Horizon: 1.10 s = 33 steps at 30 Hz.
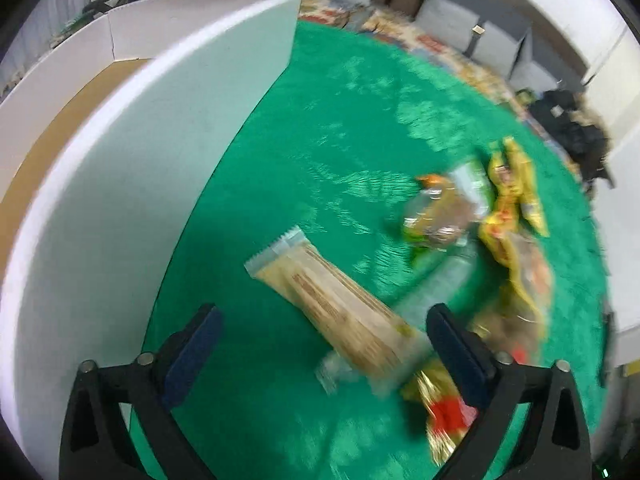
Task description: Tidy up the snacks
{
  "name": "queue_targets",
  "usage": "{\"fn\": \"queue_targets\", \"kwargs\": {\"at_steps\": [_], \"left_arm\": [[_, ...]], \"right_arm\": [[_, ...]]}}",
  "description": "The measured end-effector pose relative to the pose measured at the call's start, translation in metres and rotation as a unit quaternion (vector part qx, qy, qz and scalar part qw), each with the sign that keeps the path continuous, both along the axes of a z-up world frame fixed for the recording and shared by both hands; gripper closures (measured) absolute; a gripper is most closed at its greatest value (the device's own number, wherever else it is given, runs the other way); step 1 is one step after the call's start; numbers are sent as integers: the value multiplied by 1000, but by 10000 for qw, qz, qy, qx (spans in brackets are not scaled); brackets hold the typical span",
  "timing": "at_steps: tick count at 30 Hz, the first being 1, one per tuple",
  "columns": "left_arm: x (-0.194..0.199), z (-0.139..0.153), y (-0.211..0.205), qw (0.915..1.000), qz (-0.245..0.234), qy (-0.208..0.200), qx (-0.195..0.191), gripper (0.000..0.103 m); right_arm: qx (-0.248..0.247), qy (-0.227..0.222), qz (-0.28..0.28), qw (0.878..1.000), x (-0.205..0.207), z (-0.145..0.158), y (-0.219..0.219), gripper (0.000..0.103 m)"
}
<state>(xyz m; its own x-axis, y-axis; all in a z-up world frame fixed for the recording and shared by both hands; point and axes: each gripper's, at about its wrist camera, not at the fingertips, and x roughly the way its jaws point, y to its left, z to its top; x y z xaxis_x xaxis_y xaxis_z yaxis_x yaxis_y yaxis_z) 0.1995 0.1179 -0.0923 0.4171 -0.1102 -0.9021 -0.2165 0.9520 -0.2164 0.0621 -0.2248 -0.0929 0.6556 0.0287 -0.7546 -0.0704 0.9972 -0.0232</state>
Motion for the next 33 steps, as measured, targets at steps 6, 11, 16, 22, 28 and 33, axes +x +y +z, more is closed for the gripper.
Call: {"fn": "queue_targets", "kwargs": {"at_steps": [6, 11, 16, 22, 28, 33], "left_arm": [[-17, 0, -20, 9993, -347, -69, -134, 79], [-62, 10, -48, 9938, -1040, -180, -360, 79], [-95, 20, -66, 9908, -1270, -358, -316, 79], [-107, 22, -20, 9971, -546, -523, 21, 79], [-105, -8, -11, 9970, -540, -318, 455, 60], [-112, -19, -17, 9927, -583, -473, 944, 17]], "right_arm": [[-2, -3, 2, 10000, 0, 0, 0, 14], [-1, -4, 1, 10000, 0, 0, 0, 14], [-1, -8, 1, 10000, 0, 0, 0, 14], [-9, -37, 13, 10000, 1, 2, 3, 14], [-8, -40, 13, 10000, 0, 2, 3, 14], [-7, -50, 18, 10000, 0, 2, 3, 14]]}}
